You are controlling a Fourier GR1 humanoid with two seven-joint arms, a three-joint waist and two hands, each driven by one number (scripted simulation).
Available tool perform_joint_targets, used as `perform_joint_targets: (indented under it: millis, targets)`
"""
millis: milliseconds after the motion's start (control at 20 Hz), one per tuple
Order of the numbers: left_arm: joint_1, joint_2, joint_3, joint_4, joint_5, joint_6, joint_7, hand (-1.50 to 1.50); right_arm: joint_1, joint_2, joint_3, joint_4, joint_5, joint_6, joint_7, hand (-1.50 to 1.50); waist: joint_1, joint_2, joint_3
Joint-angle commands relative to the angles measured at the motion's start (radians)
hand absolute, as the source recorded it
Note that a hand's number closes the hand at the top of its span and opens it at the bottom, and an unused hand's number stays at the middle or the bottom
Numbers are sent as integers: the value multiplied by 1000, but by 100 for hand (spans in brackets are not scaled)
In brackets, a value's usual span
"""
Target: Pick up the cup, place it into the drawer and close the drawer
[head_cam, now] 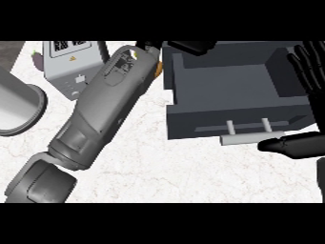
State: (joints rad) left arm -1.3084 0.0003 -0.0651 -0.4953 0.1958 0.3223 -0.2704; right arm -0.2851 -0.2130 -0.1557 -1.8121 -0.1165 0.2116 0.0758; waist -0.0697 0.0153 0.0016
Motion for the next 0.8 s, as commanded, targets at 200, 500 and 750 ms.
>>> perform_joint_targets:
  millis: [200, 500, 750]
  targets:
    - [-67, 0, -157, 189, 59, -20, 70, 150, -50, 7, 22, 30, -23, 26, -10, -150, -67, 17, 1]
    - [3, 0, -251, 209, 98, -71, 57, 150, -105, 27, 54, 23, -8, 4, 16, -150, -107, 25, 0]
    - [41, 0, -253, 173, 168, -41, 2, -150, -137, 13, 66, 40, -30, 49, 0, -150, -142, 36, 0]
